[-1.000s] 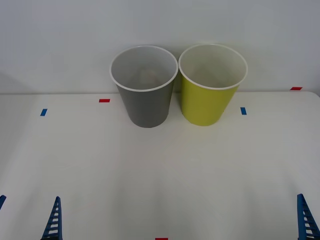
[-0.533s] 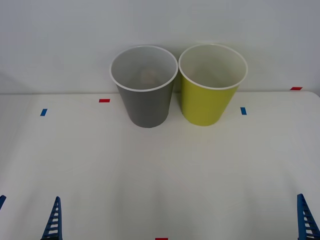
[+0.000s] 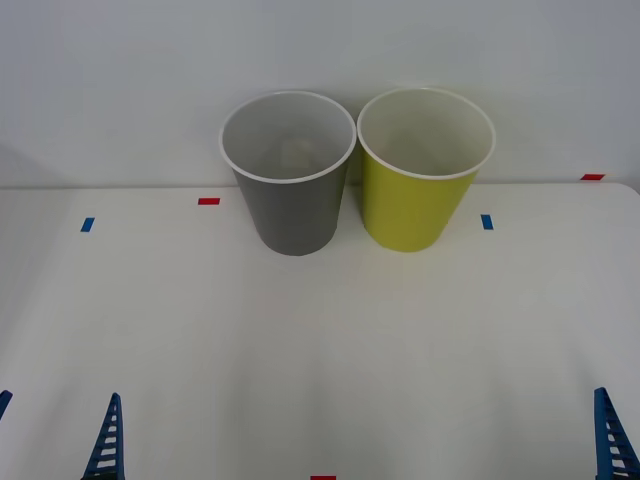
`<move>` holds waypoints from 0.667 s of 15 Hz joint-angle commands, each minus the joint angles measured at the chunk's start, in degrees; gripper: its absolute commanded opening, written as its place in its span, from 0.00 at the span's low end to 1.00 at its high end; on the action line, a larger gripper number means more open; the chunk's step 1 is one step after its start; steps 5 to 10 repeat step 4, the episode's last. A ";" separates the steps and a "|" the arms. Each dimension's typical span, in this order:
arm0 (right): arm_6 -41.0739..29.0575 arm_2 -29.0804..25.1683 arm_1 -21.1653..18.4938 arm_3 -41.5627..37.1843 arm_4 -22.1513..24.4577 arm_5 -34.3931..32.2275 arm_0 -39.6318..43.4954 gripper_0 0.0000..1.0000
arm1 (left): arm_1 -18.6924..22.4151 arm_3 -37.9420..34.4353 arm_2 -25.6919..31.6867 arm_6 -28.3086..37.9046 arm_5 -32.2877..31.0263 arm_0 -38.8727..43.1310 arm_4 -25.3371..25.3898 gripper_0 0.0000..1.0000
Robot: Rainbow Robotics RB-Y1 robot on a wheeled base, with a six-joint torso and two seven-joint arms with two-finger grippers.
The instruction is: Put cans in the gray bin and PET bottles in the light green bin.
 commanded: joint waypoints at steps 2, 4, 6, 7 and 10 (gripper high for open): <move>0.00 0.00 0.00 0.00 0.00 0.00 0.00 1.00 | 0.00 0.01 0.00 0.00 0.02 0.00 0.02 1.00; 0.00 0.00 0.00 0.00 0.00 0.00 0.00 1.00 | 0.00 0.01 0.00 0.00 0.02 0.00 0.02 1.00; 0.00 0.00 0.00 0.00 0.00 0.00 0.00 1.00 | 0.00 0.01 0.00 0.00 0.02 0.00 0.02 1.00; 0.00 0.00 0.00 0.00 0.00 0.00 0.00 1.00 | 0.00 0.01 0.00 0.00 0.02 0.00 0.02 1.00; 0.00 0.00 0.00 0.00 0.00 0.00 0.00 1.00 | 0.00 0.01 0.00 0.00 0.02 0.00 0.02 1.00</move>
